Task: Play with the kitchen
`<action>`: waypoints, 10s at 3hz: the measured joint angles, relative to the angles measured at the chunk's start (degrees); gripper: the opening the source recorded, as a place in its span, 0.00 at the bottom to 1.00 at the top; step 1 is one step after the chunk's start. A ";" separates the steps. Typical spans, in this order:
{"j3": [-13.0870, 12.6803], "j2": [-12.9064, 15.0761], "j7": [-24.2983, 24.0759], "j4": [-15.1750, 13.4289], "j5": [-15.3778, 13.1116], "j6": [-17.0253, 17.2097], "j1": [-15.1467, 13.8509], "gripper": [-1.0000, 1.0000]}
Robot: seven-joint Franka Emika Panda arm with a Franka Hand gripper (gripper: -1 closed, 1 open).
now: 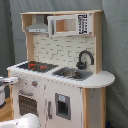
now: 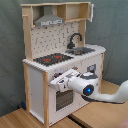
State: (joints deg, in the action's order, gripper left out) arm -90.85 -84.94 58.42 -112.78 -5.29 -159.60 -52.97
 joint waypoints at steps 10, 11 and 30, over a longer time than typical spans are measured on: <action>11.13 1.03 -11.44 -16.85 2.11 10.51 20.98 1.00; 16.42 0.99 -10.44 -16.78 2.01 13.49 23.61 1.00; 43.14 6.24 -66.67 -16.53 -19.13 15.83 -1.89 1.00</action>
State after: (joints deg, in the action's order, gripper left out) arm -47.71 -78.70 -8.25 -129.31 -24.42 -143.77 -54.86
